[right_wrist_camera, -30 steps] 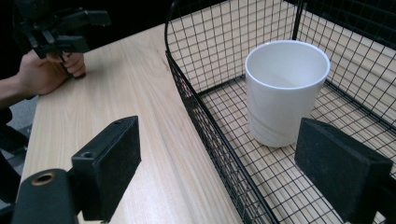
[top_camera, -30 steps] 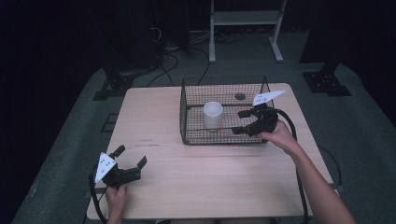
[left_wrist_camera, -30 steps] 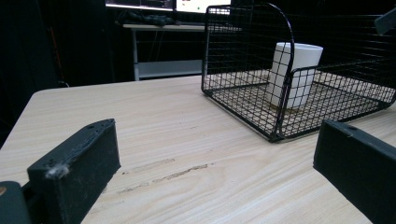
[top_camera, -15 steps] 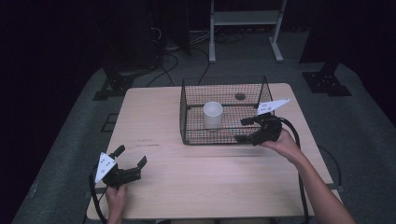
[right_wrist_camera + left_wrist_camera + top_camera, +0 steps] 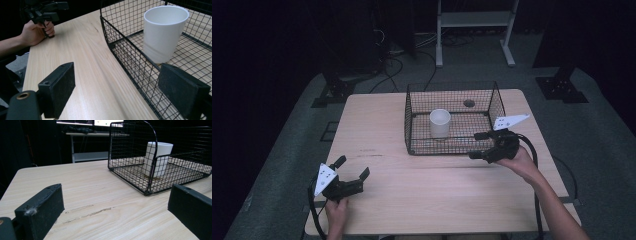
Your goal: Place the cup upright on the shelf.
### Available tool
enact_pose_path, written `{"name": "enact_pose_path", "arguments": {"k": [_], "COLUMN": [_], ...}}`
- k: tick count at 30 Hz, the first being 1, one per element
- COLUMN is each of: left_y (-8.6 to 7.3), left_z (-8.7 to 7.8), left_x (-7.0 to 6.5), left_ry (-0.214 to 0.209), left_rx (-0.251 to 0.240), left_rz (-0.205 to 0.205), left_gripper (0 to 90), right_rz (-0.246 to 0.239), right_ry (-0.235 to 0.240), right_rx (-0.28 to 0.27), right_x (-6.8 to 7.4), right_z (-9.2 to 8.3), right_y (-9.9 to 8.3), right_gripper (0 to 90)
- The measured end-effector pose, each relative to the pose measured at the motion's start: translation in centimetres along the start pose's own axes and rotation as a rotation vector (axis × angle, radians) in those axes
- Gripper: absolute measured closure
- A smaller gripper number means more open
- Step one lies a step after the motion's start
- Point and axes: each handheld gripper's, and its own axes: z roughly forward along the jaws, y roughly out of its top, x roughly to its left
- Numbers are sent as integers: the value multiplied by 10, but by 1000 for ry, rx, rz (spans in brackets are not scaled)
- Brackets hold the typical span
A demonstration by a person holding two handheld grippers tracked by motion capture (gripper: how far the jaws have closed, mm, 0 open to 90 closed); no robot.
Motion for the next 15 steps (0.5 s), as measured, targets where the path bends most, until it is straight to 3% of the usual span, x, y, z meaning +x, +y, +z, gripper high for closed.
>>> {"name": "enact_pose_path", "arguments": {"k": [15], "left_y": [0], "left_z": [0], "left_x": [0], "left_ry": [4], "left_rx": [1], "left_rz": [3], "left_gripper": [0], "right_rz": [1], "right_ry": [-4], "right_rx": [-2], "right_x": [11], "right_z": [-7], "right_y": [-20], "right_gripper": [135]}}
